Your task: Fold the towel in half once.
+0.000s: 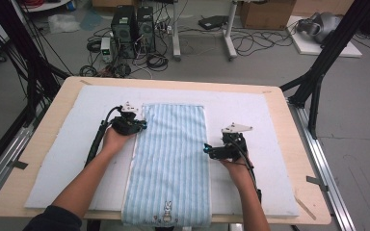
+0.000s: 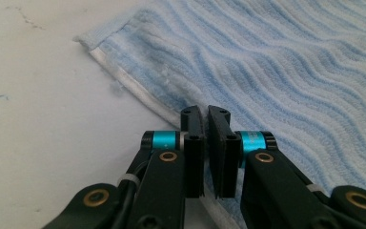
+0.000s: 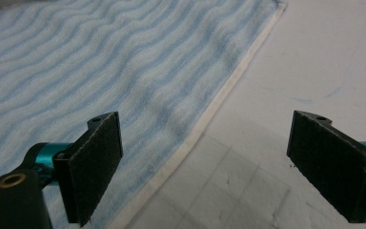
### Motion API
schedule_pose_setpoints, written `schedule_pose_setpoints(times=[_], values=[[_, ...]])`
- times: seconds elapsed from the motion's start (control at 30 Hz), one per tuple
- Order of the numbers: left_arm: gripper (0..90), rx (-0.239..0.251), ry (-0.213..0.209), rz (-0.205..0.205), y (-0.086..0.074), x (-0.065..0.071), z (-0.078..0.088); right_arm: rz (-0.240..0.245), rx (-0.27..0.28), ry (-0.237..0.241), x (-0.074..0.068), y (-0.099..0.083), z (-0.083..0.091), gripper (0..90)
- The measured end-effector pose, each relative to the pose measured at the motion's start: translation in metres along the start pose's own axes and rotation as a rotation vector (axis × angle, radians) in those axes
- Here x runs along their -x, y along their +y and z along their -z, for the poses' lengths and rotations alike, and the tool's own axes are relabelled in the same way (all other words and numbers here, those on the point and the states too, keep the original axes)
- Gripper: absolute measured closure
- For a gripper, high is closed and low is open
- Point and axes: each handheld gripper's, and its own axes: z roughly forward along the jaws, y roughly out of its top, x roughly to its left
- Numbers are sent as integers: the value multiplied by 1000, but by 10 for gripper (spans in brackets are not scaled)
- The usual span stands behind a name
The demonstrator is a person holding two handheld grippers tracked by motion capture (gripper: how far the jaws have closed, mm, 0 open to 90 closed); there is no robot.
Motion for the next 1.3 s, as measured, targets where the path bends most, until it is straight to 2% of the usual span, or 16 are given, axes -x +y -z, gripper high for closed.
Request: schedule_pose_setpoints(times=[0.03, 0.13, 0.2, 0.27, 0.37, 0.5, 0.63, 0.77, 0.83, 0.9, 0.97, 1.0, 1.03, 1.17, 1.23, 1.3], values=[[852, 3, -8, 20, 0, -1, 0, 6, -4, 2, 1, 2, -4, 110], [853, 7, -21, 37, -1, -4, 1, -17, -21, -3, 5, 7, -15, 112], [853, 17, -28, 60, -1, -5, 1, -37, -15, 5, 10, 12, -21, 235], [853, 22, -33, 81, -2, -8, 2, -57, -6, 16, 15, 18, -29, 277], [853, 37, -40, 115, -2, -11, 3, -73, -35, 8, 18, 29, -41, 399], [853, 32, -43, 110, -2, -11, 3, -69, -70, -29, 16, 40, -59, 507], [853, 27, -42, 100, -2, -11, 3, -54, -93, -51, 12, 42, -71, 613], [857, 24, -40, 100, -4, -10, 2, -45, -100, -1, 10, 44, -72, 836], [860, 24, -34, 103, -3, -10, 2, -26, -112, 2, 9, 46, -73, 850], [862, 62, -21, 121, -1, -12, 3, -19, -126, -13, 11, 50, -74, 856], [862, 96, -20, 144, 4, -16, 6, -32, -117, -32, 16, 55, -74, 857], [862, 105, -15, 146, 8, -17, 7, -42, -102, -38, 18, 58, -74, 857], [863, 135, -7, 155, 10, -18, 8, -48, -82, -44, 20, 61, -73, 857], [862, 188, -14, 177, 23, -24, 15, -65, 0, -75, 22, 75, -69, 857], [862, 206, -31, 180, 25, -24, 20, -72, 26, -57, 22, 77, -66, 857], [862, 192, -52, 164, 24, -23, 23, -68, 19, -38, 22, 75, -64, 856]])
